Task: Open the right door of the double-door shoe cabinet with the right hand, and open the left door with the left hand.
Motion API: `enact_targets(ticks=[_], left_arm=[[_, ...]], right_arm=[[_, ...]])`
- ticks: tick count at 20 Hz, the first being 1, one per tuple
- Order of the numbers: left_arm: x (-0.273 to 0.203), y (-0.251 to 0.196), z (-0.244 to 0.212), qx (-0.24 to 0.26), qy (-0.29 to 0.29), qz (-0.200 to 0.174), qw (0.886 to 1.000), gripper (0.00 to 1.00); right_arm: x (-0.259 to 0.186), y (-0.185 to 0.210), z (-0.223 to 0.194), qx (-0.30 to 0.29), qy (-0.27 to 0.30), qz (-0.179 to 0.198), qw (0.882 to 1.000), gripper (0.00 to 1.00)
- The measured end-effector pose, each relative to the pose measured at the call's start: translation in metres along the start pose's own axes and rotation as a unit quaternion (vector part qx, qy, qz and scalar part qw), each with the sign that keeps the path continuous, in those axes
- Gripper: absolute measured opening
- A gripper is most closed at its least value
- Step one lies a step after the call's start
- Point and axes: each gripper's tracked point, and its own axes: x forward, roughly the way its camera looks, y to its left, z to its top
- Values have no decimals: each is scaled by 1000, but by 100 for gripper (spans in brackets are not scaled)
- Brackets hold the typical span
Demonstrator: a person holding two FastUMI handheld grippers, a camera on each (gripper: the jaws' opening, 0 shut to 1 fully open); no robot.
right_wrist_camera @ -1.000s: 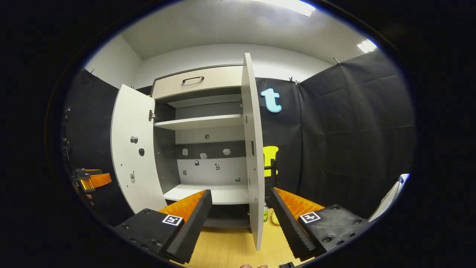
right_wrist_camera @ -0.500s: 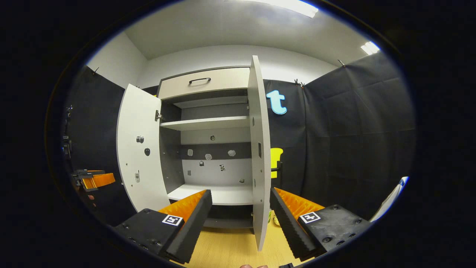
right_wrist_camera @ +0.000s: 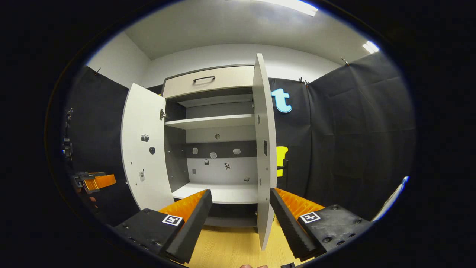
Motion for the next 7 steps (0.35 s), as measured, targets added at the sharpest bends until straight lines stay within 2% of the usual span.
enact_targets(ticks=[7], left_arm=[[9,-11,-3,8,5,-8,1000,95]], right_arm=[[6,-8,2,-1,-5,-7,1000,98]])
